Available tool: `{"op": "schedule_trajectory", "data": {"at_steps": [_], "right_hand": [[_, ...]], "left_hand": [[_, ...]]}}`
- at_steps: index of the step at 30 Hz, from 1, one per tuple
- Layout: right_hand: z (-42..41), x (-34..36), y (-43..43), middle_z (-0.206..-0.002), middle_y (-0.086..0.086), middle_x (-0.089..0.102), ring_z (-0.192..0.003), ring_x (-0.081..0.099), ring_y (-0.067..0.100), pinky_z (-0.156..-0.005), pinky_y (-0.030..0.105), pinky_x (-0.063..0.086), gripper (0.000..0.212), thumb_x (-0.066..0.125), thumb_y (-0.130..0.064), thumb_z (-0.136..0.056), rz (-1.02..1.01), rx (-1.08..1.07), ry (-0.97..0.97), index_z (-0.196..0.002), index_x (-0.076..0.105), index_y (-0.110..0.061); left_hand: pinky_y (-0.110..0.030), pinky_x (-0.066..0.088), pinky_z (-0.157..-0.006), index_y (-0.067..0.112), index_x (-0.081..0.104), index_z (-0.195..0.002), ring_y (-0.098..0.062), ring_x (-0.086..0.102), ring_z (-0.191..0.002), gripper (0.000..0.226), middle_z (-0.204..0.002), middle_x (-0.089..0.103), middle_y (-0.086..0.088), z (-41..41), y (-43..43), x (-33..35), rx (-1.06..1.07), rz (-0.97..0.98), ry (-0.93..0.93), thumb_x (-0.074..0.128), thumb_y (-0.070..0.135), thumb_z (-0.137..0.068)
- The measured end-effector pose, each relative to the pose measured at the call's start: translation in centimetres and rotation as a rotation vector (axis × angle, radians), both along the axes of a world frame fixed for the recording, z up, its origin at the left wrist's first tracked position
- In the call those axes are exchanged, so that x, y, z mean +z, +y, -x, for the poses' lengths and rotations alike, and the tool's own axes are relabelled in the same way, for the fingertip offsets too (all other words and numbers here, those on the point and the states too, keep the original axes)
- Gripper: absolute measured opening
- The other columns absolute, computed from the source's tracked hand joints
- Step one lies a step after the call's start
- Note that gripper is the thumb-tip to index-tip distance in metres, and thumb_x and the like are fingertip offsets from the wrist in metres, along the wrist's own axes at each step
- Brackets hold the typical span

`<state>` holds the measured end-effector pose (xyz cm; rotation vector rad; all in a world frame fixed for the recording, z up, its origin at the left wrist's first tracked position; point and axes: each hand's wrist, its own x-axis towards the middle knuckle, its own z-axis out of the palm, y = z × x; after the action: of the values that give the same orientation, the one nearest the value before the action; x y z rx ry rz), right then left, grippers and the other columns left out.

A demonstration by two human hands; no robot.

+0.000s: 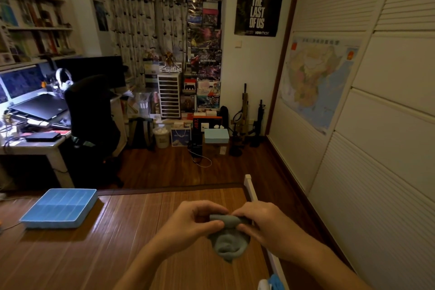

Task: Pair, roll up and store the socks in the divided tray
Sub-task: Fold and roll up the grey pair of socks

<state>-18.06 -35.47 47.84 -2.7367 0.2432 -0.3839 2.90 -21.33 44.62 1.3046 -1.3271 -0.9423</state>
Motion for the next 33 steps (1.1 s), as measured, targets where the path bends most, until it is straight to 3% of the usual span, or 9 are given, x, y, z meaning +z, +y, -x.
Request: {"op": "schedule_trajectory", "data": {"at_steps": [7,10,13,16,21,23,26,28,33], "right_hand": [[-0.3,0.2,0.8,-0.104,-0.001,0.072,-0.091,0.067,0.009,-0.072,0.024,0.06,0.026,0.065,-0.028,-0.092,0.288,0.06,-0.229,-0.113,0.07,-0.014],[-0.3,0.5,0.6,-0.108,-0.004,0.071,-0.094,0.065,0.008,-0.079,0.026,0.058,0.032,0.056,-0.035,-0.095,0.303,0.045,-0.179,-0.118,0.068,-0.017],[-0.1,0.6,0.1,-0.12,-0.012,0.063,-0.105,0.053,0.0,-0.095,0.025,0.046,0.041,0.043,-0.047,-0.1,0.125,0.009,-0.025,-0.134,0.056,-0.029],[0.0,0.7,-0.4,-0.118,-0.014,0.06,-0.106,0.051,0.001,-0.096,0.027,0.046,0.033,0.049,-0.039,-0.102,0.074,0.02,0.016,-0.133,0.056,-0.032],[0.0,0.8,0.1,-0.105,-0.005,0.071,-0.094,0.064,0.007,-0.079,0.028,0.058,0.028,0.055,-0.033,-0.095,0.267,0.017,-0.143,-0.115,0.07,-0.019],[-0.1,0.6,0.3,-0.101,-0.005,0.073,-0.089,0.067,0.008,-0.072,0.026,0.059,0.025,0.061,-0.032,-0.092,0.35,0.044,-0.179,-0.111,0.072,-0.019],[-0.2,0.5,0.3,-0.114,-0.007,0.069,-0.103,0.062,0.007,-0.086,0.029,0.054,0.035,0.052,-0.038,-0.096,0.291,0.005,-0.101,-0.124,0.066,-0.023],[-0.1,0.4,0.0,-0.125,-0.01,0.063,-0.112,0.053,0.003,-0.096,0.025,0.045,0.044,0.044,-0.045,-0.097,0.229,-0.024,-0.028,-0.135,0.057,-0.028],[-0.4,0.2,-0.5,-0.135,-0.017,0.052,-0.123,0.043,-0.003,-0.106,0.023,0.041,0.045,0.051,-0.04,-0.101,0.076,-0.023,0.066,-0.145,0.043,-0.035]], "left_hand": [[-0.038,0.058,-0.096,0.029,0.069,-0.127,-0.023,0.068,-0.116,0.03,-0.127,0.07,-0.003,0.0,-0.3,0.6,-0.095,-0.153,0.08,0.059,0.043,-0.102],[-0.032,0.06,-0.092,0.032,0.07,-0.123,-0.021,0.069,-0.114,0.025,-0.125,0.071,0.0,0.1,-0.3,0.7,-0.064,-0.091,-0.013,0.064,0.039,-0.1],[-0.026,0.059,-0.089,0.027,0.07,-0.124,-0.016,0.071,-0.11,0.026,-0.122,0.072,0.004,0.2,-0.4,0.7,-0.049,0.004,-0.171,0.066,0.029,-0.099],[-0.028,0.059,-0.089,0.022,0.067,-0.126,-0.016,0.07,-0.11,0.027,-0.122,0.07,0.006,0.2,-0.6,0.7,-0.05,0.03,-0.208,0.066,0.023,-0.099],[-0.03,0.058,-0.091,0.028,0.068,-0.125,-0.018,0.067,-0.115,0.027,-0.124,0.069,0.005,0.2,-0.5,1.3,-0.057,-0.046,-0.062,0.06,0.037,-0.101],[-0.029,0.058,-0.09,0.03,0.068,-0.124,-0.017,0.068,-0.115,0.025,-0.125,0.069,0.006,0.1,-0.7,1.2,-0.035,-0.023,-0.107,0.062,0.035,-0.1],[-0.024,0.058,-0.09,0.036,0.065,-0.124,-0.008,0.068,-0.113,0.025,-0.124,0.067,0.017,0.0,-1.1,0.7,-0.013,0.026,-0.253,0.064,0.029,-0.099],[-0.022,0.057,-0.092,0.05,0.06,-0.123,0.0,0.065,-0.114,0.032,-0.124,0.063,0.026,-0.1,-1.2,0.3,0.009,0.049,-0.327,0.064,0.03,-0.098],[-0.022,0.056,-0.095,0.063,0.049,-0.128,0.002,0.063,-0.119,0.04,-0.131,0.059,0.03,-0.3,-1.6,-0.5,0.013,0.19,-0.501,0.061,0.04,-0.098]]}}
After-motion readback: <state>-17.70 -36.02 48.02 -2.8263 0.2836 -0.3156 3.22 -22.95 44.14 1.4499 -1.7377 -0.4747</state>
